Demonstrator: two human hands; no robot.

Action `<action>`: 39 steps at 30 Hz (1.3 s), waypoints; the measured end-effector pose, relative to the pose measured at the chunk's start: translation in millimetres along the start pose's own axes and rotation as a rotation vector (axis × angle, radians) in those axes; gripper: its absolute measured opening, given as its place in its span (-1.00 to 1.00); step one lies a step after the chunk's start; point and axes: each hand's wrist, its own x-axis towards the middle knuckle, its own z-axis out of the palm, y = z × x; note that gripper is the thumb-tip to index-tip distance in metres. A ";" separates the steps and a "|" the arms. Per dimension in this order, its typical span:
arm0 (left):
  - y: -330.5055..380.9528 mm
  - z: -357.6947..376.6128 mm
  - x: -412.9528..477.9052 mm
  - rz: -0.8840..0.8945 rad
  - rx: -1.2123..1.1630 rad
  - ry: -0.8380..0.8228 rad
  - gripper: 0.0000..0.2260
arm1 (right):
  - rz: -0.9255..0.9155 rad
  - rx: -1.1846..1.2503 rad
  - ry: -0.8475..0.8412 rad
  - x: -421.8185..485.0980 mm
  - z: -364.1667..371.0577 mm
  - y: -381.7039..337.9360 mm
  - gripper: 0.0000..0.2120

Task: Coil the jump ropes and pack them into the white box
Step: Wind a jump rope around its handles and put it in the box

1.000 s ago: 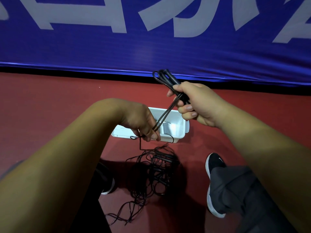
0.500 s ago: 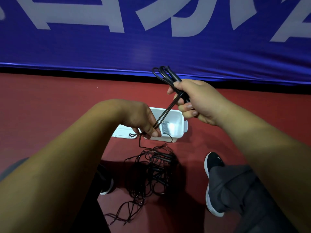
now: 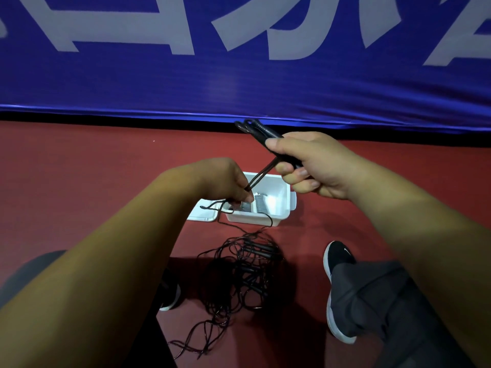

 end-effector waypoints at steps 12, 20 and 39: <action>7.1 -19.6 -6.4 0.182 -0.125 0.286 -0.98 | 0.263 -0.227 -0.374 -13.6 6.2 9.4 -0.77; 27.2 -25.6 -22.3 0.334 -0.325 0.254 -0.95 | 0.441 -0.346 -0.423 -4.6 7.2 28.3 -0.89; 20.9 -30.0 -41.9 0.340 0.015 0.168 -0.67 | 0.272 -0.259 0.018 22.4 -2.3 38.0 -0.84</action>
